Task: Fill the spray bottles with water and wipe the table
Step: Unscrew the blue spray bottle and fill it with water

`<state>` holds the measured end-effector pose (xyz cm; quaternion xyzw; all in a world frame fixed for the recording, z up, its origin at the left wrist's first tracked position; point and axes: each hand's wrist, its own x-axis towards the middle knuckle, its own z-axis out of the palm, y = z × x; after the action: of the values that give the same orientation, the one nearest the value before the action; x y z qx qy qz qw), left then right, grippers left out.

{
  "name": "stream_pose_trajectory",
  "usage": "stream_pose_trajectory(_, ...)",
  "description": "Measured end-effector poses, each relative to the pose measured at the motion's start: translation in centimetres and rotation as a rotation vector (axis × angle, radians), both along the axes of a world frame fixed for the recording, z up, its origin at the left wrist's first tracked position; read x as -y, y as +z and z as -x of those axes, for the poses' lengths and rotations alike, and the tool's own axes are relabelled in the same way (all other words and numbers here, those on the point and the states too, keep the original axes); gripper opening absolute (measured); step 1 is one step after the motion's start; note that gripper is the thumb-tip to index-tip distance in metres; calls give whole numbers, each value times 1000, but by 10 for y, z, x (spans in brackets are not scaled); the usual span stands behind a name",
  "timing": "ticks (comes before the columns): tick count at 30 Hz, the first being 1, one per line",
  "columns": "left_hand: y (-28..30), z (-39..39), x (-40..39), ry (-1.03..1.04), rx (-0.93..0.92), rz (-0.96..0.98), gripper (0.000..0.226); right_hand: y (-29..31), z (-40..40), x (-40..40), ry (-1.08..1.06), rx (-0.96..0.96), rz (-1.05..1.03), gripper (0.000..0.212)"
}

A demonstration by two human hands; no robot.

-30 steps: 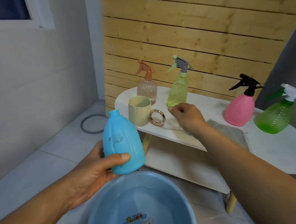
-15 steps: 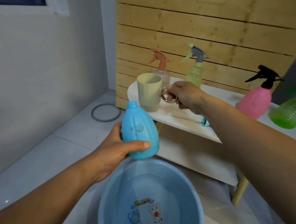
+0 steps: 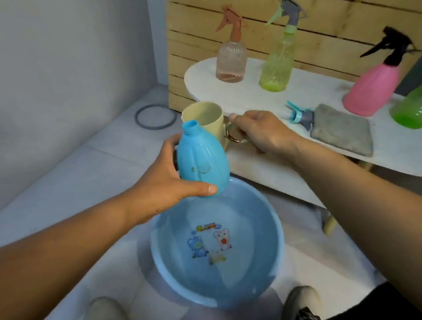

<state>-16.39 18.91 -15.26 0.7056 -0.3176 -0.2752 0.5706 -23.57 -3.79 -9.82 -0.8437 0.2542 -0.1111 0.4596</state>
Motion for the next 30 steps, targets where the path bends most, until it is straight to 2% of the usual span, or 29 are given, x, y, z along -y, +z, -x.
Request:
stream_pose_trajectory(6, -73, 7, 4, 141, -36, -38, 99, -95, 10, -1, 64, -261, -15, 37)
stream_pose_trajectory(10, -117, 4, 6, 126, -97, -88, 102, -157, 12, 7, 172, -548, 86, 33)
stream_pose_trajectory(12, -133, 0, 6, 133, -105, -100, 102, -185, 15, 9, 185, -627, 158, 37)
stream_pose_trajectory(15, -151, -5, 5, 143, -82, -151, 102, -219, 23, 8, 179, -704, 314, 38)
stream_pose_trajectory(18, -167, -9, 5, 131, -73, -181, 107, -243, 29, 6, 233, -762, 565, 21)
stream_pose_trajectory(21, -175, -15, 5, 134, -62, -202, 108, -256, 31, 4, 315, -789, 718, 36)
stream_pose_trajectory(26, -180, -23, 6, 191, -8, -207, 98, -276, 34, 0, 368, -819, 744, 36)
stream_pose_trajectory(30, -178, -22, 8, 170, -10, -188, 94, -280, 36, -7, 373, -823, 647, 36)
